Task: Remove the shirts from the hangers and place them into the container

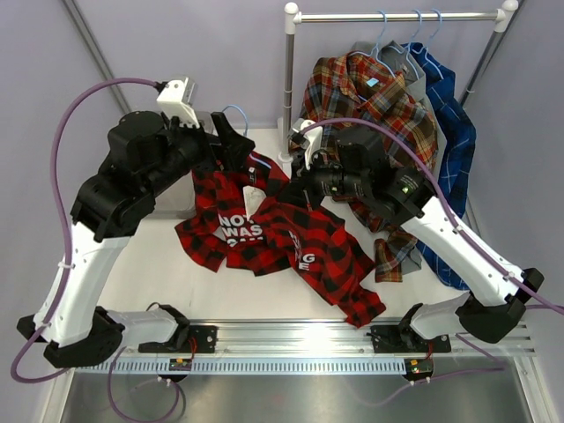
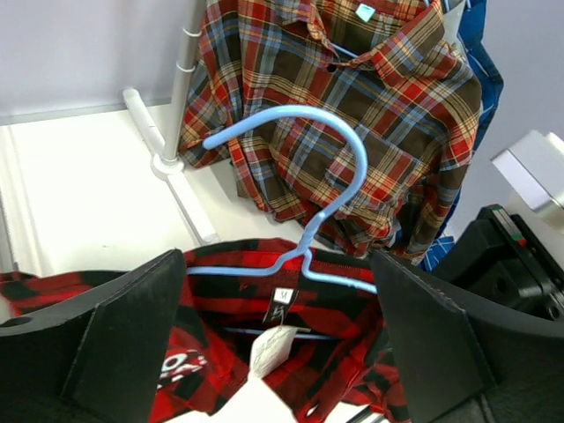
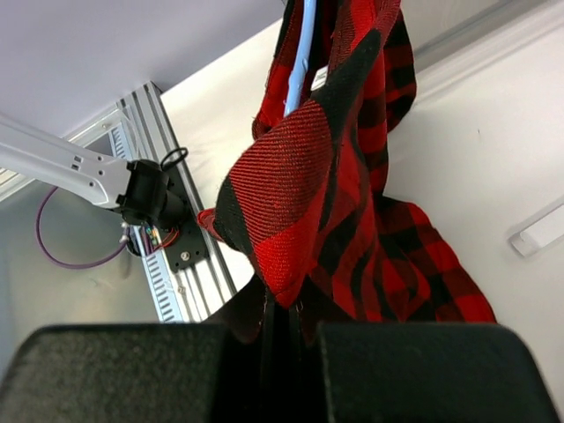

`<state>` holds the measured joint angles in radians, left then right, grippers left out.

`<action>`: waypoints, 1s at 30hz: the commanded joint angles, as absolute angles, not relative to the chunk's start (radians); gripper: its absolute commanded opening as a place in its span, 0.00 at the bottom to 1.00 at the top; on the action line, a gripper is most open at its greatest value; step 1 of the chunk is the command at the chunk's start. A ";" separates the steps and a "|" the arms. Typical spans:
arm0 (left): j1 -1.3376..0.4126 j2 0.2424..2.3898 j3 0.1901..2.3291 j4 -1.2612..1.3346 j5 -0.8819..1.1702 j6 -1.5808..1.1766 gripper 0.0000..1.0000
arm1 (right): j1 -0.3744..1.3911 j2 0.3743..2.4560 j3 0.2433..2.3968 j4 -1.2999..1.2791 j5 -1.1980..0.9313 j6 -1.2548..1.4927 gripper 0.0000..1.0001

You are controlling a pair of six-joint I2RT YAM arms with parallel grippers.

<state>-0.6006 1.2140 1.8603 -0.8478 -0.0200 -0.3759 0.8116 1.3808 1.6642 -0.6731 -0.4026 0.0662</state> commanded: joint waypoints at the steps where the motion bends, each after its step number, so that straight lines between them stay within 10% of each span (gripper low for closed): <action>1: -0.641 1.238 1.878 -0.750 -0.061 -0.394 0.89 | 0.828 1.333 1.669 -0.561 -0.393 0.058 0.00; 12: -0.718 1.312 1.890 -0.698 -0.084 -0.322 0.54 | 0.833 1.338 1.663 -0.565 -0.390 0.064 0.00; 16: -0.721 1.309 1.881 -0.698 -0.113 -0.305 0.13 | 0.833 1.335 1.663 -0.571 -0.368 0.058 0.00; 19: -0.721 1.299 1.879 -0.698 -0.175 -0.276 0.00 | 0.834 1.332 1.657 -0.581 -0.330 0.058 0.00; 25: -0.721 1.285 1.838 -0.677 -0.314 -0.245 0.00 | 0.834 1.289 1.649 -0.615 -0.186 0.083 0.67; 30: -0.721 1.298 1.807 -0.666 -0.480 -0.248 0.00 | 0.834 1.264 1.723 -0.745 -0.008 0.123 0.88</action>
